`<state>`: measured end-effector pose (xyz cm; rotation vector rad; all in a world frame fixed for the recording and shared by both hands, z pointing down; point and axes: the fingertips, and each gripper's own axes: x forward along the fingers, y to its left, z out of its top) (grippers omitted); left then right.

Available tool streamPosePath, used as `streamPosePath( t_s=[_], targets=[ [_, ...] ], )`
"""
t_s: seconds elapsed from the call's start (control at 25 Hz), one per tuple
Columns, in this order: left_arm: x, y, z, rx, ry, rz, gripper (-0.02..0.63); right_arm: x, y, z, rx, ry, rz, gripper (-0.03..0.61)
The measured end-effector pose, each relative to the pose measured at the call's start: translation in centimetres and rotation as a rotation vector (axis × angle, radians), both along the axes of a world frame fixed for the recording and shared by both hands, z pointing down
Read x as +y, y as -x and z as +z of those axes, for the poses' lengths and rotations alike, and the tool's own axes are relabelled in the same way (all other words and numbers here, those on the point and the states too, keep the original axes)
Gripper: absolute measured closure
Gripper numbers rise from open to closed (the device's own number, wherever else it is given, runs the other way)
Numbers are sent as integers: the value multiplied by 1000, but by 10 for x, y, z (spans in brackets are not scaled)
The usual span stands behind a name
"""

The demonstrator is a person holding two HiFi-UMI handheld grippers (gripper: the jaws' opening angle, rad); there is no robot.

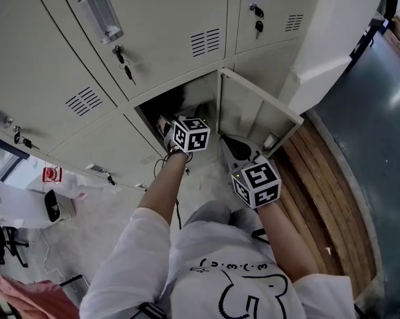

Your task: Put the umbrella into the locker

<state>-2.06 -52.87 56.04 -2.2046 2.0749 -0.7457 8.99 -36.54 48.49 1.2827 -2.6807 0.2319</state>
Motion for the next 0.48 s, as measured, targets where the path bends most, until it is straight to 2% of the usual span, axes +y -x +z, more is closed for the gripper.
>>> streamPosePath(
  t_s=[0.24, 0.48],
  targets=[
    [40, -4, -18, 19, 69, 34, 121, 10, 5, -45, -64, 27, 0, 554],
    [85, -9, -62, 134, 86, 49, 123, 20, 5, -74, -50, 68, -8, 555]
  ],
)
